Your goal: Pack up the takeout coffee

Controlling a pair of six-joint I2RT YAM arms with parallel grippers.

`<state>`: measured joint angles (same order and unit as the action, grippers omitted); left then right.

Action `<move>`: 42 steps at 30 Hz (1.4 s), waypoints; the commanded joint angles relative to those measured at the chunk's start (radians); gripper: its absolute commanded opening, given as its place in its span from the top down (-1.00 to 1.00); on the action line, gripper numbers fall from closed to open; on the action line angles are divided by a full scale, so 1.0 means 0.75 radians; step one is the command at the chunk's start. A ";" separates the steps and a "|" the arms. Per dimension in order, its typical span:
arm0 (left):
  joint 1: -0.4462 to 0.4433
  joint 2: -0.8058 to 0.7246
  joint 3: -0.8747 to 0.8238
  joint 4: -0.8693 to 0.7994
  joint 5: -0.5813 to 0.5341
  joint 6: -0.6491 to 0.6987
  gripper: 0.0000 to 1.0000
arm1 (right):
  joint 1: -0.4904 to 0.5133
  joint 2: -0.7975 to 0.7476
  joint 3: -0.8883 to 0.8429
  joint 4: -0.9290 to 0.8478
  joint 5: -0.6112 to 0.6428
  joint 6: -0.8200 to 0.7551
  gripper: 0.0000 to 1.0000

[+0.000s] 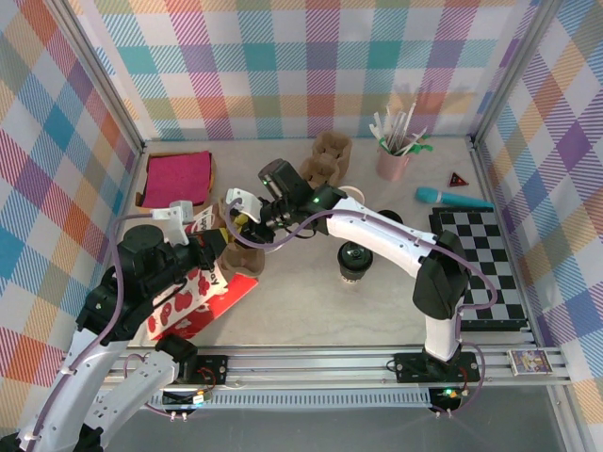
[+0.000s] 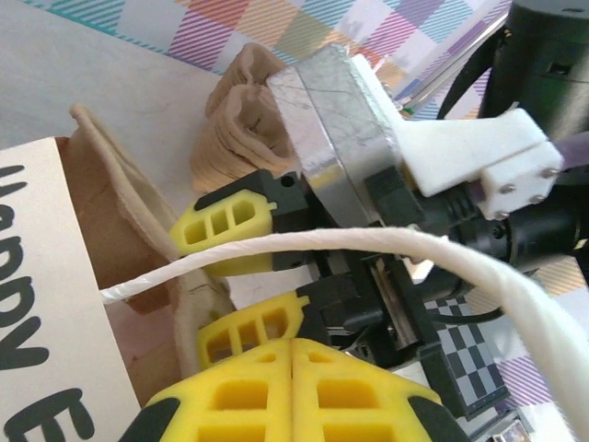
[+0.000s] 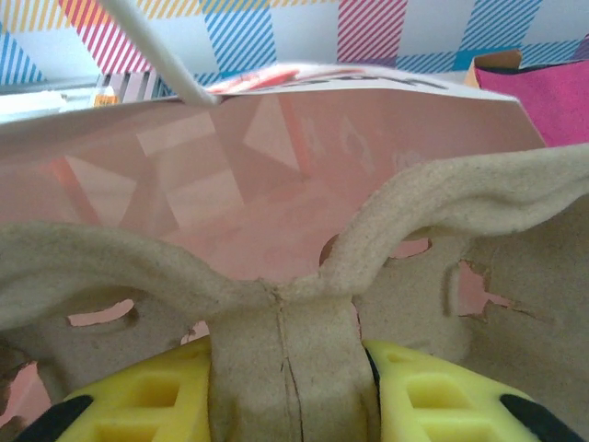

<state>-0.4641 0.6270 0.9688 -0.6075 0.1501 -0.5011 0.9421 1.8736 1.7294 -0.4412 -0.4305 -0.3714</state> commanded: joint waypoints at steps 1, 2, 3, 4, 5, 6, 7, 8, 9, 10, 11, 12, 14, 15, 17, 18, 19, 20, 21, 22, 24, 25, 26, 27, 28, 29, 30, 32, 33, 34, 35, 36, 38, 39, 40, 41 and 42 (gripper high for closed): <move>-0.010 -0.014 -0.024 0.102 0.036 0.005 1.00 | 0.025 -0.073 -0.080 0.095 -0.007 0.055 0.73; -0.011 -0.014 -0.027 0.103 0.029 0.003 1.00 | 0.038 -0.090 -0.104 0.101 0.002 0.053 0.73; -0.011 -0.014 -0.029 0.100 0.021 0.004 1.00 | 0.050 -0.108 -0.129 0.110 0.007 0.054 0.73; -0.011 -0.017 -0.031 0.098 0.012 0.005 1.00 | 0.061 -0.129 -0.155 0.121 0.016 0.060 0.73; -0.011 -0.021 -0.035 0.098 -0.001 0.010 1.00 | 0.072 -0.155 -0.188 0.141 0.018 0.072 0.73; -0.010 -0.026 -0.038 0.097 -0.011 0.011 1.00 | 0.079 -0.181 -0.221 0.164 0.020 0.088 0.73; -0.011 -0.027 -0.044 0.098 -0.018 0.013 1.00 | 0.087 -0.201 -0.246 0.180 0.028 0.103 0.73; -0.011 -0.030 -0.050 0.102 -0.020 0.014 1.00 | 0.095 -0.223 -0.272 0.199 0.042 0.117 0.73; -0.011 -0.028 -0.057 0.110 -0.014 0.014 1.00 | 0.100 -0.243 -0.291 0.212 0.053 0.124 0.73; -0.011 -0.024 -0.062 0.119 -0.002 0.014 1.00 | 0.107 -0.260 -0.310 0.227 0.067 0.132 0.73; -0.011 -0.019 -0.070 0.128 0.012 0.011 1.00 | 0.110 -0.277 -0.325 0.238 0.076 0.136 0.73; -0.011 -0.012 -0.075 0.135 0.025 0.008 1.00 | 0.114 -0.290 -0.328 0.243 0.081 0.135 0.74; -0.011 -0.002 -0.086 0.149 0.044 0.006 1.00 | 0.125 -0.304 -0.325 0.235 0.076 0.123 0.73; -0.011 0.000 -0.088 0.154 0.051 0.005 1.00 | 0.133 -0.310 -0.320 0.225 0.067 0.109 0.73; -0.010 0.001 -0.087 0.156 0.055 0.011 1.00 | 0.152 -0.315 -0.315 0.209 0.055 0.076 0.73; -0.010 0.002 -0.087 0.153 0.051 0.016 1.00 | 0.159 -0.318 -0.317 0.202 0.054 0.067 0.72; -0.011 -0.002 -0.085 0.148 0.049 0.018 1.00 | 0.161 -0.318 -0.317 0.197 0.053 0.064 0.73; -0.009 -0.002 -0.083 0.142 0.046 0.021 1.00 | 0.161 -0.317 -0.318 0.185 0.052 0.062 0.72; -0.011 -0.003 -0.080 0.142 0.046 0.020 1.00 | 0.163 -0.315 -0.321 0.173 0.049 0.058 0.73; -0.009 -0.007 -0.079 0.143 0.045 0.019 1.00 | 0.161 -0.313 -0.325 0.167 0.043 0.053 0.72; -0.010 -0.014 -0.080 0.152 0.045 0.016 1.00 | 0.161 -0.308 -0.340 0.162 0.030 0.056 0.71; -0.011 -0.016 -0.081 0.154 0.045 0.014 1.00 | 0.161 -0.305 -0.350 0.164 0.019 0.061 0.71; -0.010 -0.019 -0.082 0.156 0.043 0.012 1.00 | 0.162 -0.300 -0.359 0.167 0.001 0.068 0.71; -0.009 -0.021 -0.082 0.160 0.041 0.010 1.00 | 0.162 -0.299 -0.373 0.174 -0.013 0.082 0.71; -0.011 -0.020 -0.079 0.159 0.039 0.010 1.00 | 0.162 -0.296 -0.383 0.180 -0.027 0.091 0.72; -0.010 -0.018 -0.080 0.160 0.039 0.008 1.00 | 0.161 -0.297 -0.398 0.190 -0.035 0.108 0.72; -0.010 -0.018 -0.081 0.161 0.037 0.008 1.00 | 0.162 -0.299 -0.413 0.204 -0.036 0.126 0.72; -0.011 -0.020 -0.079 0.156 0.034 0.009 1.00 | 0.162 -0.306 -0.444 0.225 -0.043 0.172 0.72; -0.010 -0.020 -0.081 0.156 0.033 0.010 1.00 | 0.161 -0.315 -0.468 0.244 -0.057 0.197 0.72; -0.011 -0.022 -0.081 0.156 0.033 0.011 1.00 | 0.165 -0.322 -0.490 0.269 -0.066 0.215 0.72; -0.011 -0.022 -0.085 0.160 0.035 0.015 1.00 | 0.164 -0.332 -0.516 0.296 -0.081 0.237 0.72; -0.010 -0.022 -0.087 0.163 0.038 0.015 1.00 | 0.164 -0.336 -0.540 0.321 -0.095 0.252 0.71; -0.010 -0.018 -0.091 0.170 0.048 0.014 1.00 | 0.164 -0.335 -0.553 0.339 -0.108 0.273 0.71; -0.011 -0.018 -0.095 0.174 0.052 0.014 1.00 | 0.164 -0.329 -0.553 0.343 -0.111 0.285 0.71; -0.009 -0.016 -0.094 0.177 0.057 0.012 1.00 | 0.165 -0.321 -0.549 0.346 -0.111 0.293 0.71; -0.011 -0.016 -0.096 0.178 0.063 0.010 1.00 | 0.164 -0.313 -0.540 0.347 -0.114 0.300 0.71; -0.011 -0.014 -0.095 0.178 0.065 0.010 1.00 | 0.165 -0.305 -0.530 0.347 -0.111 0.310 0.71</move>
<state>-0.4644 0.6235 0.9047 -0.5194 0.1753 -0.5011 1.0584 1.6463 1.3159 -0.2363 -0.4618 -0.1814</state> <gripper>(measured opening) 0.061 0.360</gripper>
